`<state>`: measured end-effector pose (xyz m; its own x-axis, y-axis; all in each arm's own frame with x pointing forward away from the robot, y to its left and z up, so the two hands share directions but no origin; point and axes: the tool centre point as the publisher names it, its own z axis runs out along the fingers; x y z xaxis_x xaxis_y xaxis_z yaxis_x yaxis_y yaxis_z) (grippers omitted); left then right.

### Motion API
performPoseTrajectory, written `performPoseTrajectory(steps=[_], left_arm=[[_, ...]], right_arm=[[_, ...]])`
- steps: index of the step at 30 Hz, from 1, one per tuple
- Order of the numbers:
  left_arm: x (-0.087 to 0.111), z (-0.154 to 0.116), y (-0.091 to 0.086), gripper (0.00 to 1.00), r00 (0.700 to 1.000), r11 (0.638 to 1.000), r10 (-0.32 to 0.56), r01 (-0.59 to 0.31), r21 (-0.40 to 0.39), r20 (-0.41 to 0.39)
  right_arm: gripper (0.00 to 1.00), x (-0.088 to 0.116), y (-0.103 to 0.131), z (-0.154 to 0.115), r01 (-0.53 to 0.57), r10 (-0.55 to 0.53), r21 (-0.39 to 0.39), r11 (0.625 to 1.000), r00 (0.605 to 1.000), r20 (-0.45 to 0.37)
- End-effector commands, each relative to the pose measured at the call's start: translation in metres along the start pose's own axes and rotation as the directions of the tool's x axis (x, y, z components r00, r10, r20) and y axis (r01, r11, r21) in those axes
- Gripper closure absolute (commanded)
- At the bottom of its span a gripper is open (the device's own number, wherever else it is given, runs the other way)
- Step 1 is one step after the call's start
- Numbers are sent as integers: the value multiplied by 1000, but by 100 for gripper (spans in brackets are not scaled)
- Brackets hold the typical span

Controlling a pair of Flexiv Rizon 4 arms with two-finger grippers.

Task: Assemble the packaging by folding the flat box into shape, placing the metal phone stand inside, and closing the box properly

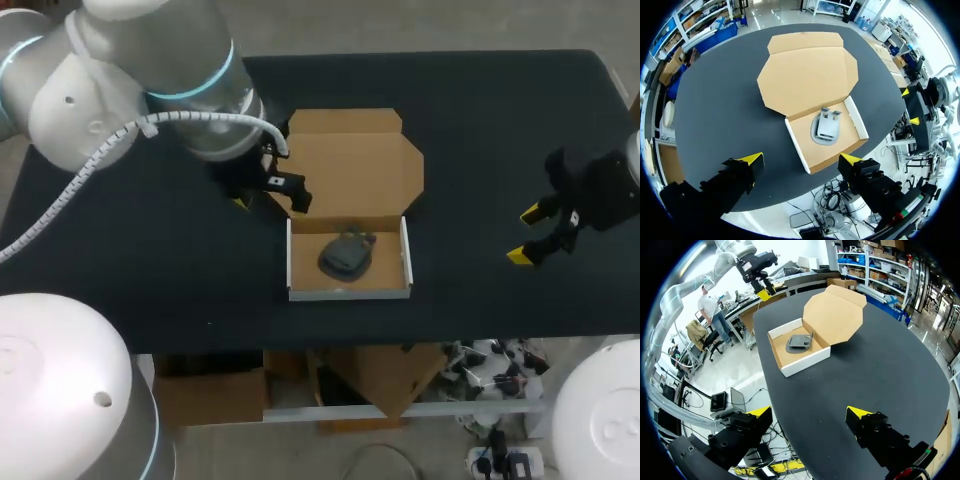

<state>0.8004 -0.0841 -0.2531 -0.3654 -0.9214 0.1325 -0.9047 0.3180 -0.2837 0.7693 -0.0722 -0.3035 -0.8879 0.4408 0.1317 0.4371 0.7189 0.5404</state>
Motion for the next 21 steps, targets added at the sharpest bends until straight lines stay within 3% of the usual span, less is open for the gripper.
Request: performPoseTrajectory(steps=[1, 8, 21], left_arm=[[-23, -9, 7, 0, 986, 999, 34, -27, 43, -163], [-44, -16, 1, 0, 980, 993, 89, -74, 90, -180], [-81, -17, -14, 0, 938, 972, 204, -159, 173, -280]], right_arm=[[0, 1, 0, -1, 0, 0, -1, 1000, 1000, 0], [0, 1, 0, -1, 0, 0, -1, 1000, 1000, 0], [0, -2, 1, -1, 15, -15, -7, 1000, 1000, -1]])
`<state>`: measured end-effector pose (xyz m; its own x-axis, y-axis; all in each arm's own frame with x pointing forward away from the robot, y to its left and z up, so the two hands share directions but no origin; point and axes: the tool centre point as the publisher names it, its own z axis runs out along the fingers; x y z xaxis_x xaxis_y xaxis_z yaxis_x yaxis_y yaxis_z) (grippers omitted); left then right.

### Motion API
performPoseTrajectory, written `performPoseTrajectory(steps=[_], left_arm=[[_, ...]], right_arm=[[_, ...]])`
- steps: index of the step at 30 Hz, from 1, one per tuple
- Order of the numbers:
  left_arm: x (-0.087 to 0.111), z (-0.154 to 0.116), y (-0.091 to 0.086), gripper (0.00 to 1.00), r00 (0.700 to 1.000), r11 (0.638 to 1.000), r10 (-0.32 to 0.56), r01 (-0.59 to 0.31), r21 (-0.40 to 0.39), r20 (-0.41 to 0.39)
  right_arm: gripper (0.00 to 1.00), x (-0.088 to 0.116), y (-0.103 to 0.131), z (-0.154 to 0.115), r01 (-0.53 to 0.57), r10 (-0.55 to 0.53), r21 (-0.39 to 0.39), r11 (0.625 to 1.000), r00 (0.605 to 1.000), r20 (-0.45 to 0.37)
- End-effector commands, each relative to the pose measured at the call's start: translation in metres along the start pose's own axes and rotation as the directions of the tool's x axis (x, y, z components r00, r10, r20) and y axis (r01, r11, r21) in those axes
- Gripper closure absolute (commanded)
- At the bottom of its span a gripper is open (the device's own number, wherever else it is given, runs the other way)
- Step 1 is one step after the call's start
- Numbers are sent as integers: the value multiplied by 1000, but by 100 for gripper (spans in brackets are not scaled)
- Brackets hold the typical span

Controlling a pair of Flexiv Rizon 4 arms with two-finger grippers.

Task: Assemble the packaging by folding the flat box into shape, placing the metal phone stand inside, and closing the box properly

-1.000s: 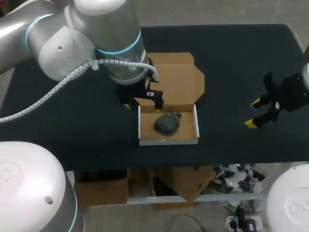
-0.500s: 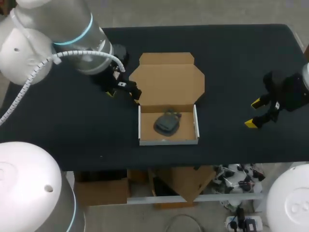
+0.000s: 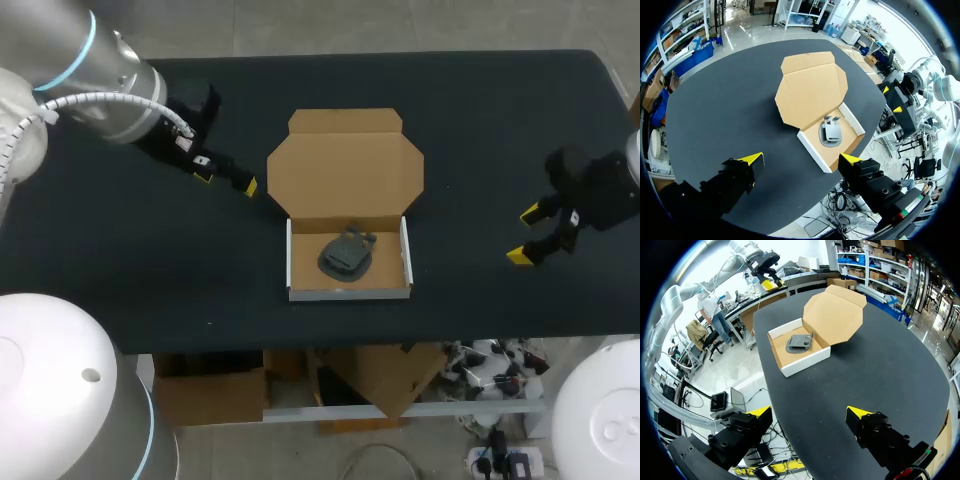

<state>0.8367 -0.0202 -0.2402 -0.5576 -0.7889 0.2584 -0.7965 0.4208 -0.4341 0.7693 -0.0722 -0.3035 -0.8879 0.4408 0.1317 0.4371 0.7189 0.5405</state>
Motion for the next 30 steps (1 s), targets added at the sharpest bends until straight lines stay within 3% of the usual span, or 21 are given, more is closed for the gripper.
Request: performPoseTrajectory(steps=[1, 15, 30], left_arm=[[-13, -1, 3, 0, 994, 999, 17, -14, 31, -104], [-37, 6, -10, 0, 967, 991, 122, -106, 86, -223], [-52, 33, -30, 0, 927, 972, 215, -174, 155, -308]], right_arm=[[0, -4, 3, -2, 27, -27, -7, 1000, 1000, -4], [0, -44, 33, -12, 195, -191, 43, 980, 978, -83], [0, -72, 70, -23, 270, -258, 96, 958, 959, -121]])
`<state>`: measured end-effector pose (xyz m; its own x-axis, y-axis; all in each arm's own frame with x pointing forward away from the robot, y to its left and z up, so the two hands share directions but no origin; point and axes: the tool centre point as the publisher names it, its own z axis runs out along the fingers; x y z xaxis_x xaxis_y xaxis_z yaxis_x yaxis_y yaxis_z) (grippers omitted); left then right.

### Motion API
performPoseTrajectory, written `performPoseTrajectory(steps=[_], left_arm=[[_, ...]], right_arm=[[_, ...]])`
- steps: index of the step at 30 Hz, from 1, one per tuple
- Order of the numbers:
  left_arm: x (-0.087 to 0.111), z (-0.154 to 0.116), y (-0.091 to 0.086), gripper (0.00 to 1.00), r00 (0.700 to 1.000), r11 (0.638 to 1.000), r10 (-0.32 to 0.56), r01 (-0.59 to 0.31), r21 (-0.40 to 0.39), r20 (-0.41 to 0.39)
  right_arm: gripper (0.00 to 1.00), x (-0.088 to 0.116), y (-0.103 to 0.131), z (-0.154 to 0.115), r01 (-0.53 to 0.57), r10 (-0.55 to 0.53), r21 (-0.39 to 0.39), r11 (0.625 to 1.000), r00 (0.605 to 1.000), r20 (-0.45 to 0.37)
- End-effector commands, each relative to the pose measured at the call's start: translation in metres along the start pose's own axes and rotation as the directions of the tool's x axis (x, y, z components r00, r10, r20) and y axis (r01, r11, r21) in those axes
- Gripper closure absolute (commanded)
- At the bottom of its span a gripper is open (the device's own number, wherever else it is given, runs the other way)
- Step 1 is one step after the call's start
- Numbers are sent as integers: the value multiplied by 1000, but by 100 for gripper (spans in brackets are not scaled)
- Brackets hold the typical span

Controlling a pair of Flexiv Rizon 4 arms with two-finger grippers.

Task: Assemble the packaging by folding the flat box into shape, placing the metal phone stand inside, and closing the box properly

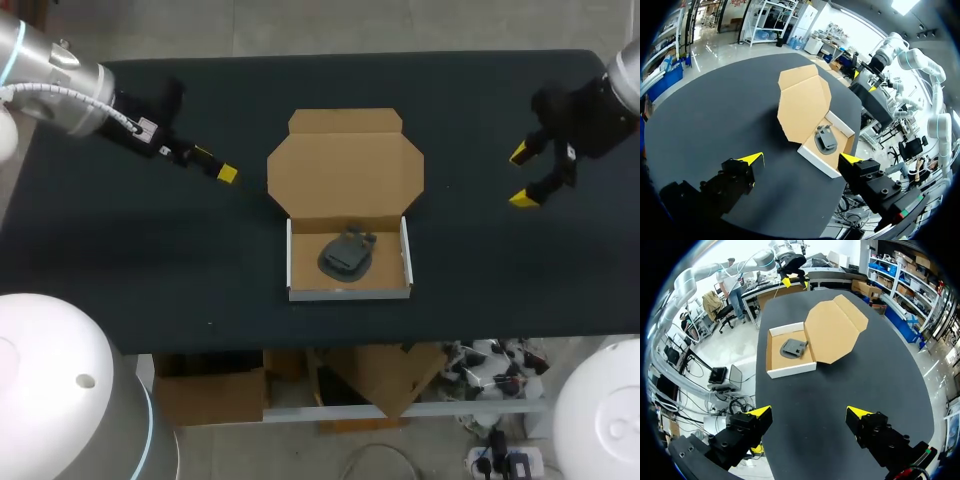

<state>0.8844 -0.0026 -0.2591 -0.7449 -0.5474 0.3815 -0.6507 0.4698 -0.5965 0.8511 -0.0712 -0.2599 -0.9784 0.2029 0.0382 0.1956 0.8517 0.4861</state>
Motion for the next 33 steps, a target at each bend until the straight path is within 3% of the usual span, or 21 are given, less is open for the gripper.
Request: performPoseTrajectory(steps=[1, 18, 33], left_arm=[[-14, 15, -5, 0, 998, 1000, 22, -21, 4, -63], [-42, 48, -16, 0, 990, 997, 67, -61, 47, -126], [-47, 68, -26, 0, 976, 990, 118, -101, 103, -182]], right_arm=[[0, -11, 11, -1, 9, -8, 18, 1000, 998, -62], [0, -34, 41, -4, 84, -76, 74, 994, 991, -106], [0, -61, 67, -5, 144, -128, 116, 983, 982, -139]])
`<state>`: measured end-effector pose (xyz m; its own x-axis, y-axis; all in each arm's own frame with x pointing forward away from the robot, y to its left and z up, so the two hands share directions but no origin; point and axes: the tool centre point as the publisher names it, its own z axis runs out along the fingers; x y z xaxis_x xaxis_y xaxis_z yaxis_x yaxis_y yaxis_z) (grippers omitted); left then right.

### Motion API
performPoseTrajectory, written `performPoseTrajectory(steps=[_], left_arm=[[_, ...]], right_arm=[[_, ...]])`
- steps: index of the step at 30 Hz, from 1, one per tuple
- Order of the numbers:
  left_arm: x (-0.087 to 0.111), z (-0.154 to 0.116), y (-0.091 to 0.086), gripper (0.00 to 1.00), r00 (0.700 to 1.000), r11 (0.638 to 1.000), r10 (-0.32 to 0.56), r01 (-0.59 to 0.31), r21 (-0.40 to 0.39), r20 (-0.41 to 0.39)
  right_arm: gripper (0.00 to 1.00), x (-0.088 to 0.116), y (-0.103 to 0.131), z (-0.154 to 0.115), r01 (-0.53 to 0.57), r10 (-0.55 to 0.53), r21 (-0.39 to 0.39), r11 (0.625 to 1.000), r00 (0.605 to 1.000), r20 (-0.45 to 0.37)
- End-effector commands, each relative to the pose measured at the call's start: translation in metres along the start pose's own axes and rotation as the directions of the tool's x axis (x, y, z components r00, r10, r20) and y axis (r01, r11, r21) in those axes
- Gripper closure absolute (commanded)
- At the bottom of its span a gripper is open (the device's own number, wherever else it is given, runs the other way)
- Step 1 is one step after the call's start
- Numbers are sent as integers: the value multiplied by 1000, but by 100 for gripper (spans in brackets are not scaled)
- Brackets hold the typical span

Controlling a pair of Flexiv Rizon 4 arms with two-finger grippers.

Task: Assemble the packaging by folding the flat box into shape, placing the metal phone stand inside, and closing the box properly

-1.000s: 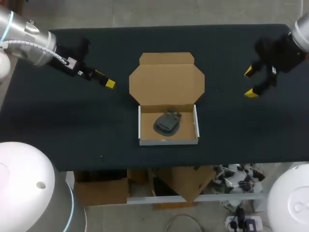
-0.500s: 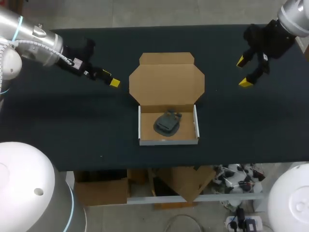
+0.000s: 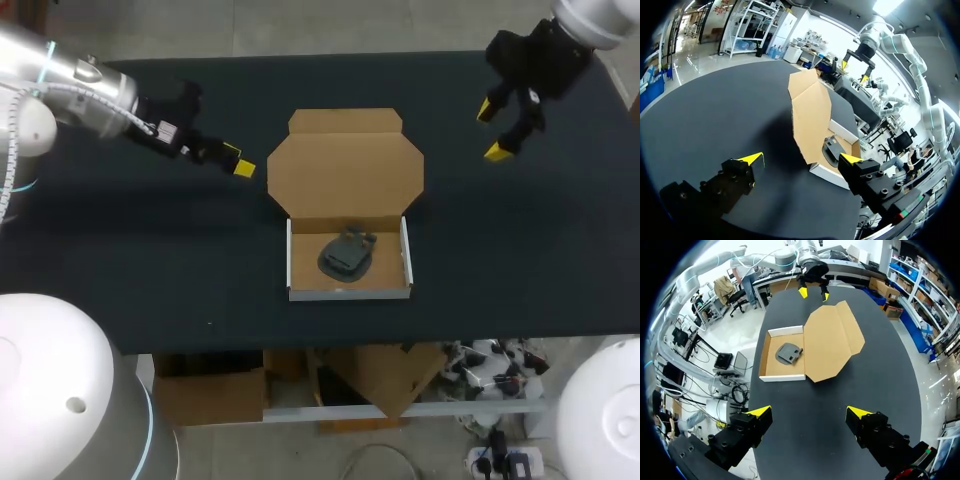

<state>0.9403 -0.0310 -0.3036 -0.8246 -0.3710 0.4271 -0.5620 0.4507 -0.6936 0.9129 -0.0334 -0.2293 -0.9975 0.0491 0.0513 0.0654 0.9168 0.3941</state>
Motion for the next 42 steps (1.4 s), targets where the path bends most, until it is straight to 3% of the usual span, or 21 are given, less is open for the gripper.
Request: performPoseTrajectory(steps=[1, 20, 25, 28, 34, 42], left_arm=[[-6, 9, -2, 0, 1000, 1000, 15, -15, 11, -22], [-10, 38, -7, 0, 997, 997, 59, -57, 48, -50], [-7, 43, -11, 7, 996, 996, 68, -64, 58, -56], [-4, 45, -11, 21, 996, 996, 69, -65, 63, -57], [6, 53, -11, 24, 995, 995, 79, -76, 57, -57], [14, 58, -13, 40, 994, 994, 96, -93, 57, -56]], right_arm=[[0, -12, 8, -2, 10, -9, 16, 1000, 999, -53], [0, -35, 23, -2, 55, -51, 44, 998, 995, -82], [0, -40, 24, -2, 57, -53, 46, 997, 995, -87], [0, -43, 25, -1, 60, -56, 47, 997, 994, -89], [0, -47, 26, -1, 65, -60, 49, 997, 994, -93], [0, -48, 27, -1, 72, -68, 51, 996, 994, -90]])
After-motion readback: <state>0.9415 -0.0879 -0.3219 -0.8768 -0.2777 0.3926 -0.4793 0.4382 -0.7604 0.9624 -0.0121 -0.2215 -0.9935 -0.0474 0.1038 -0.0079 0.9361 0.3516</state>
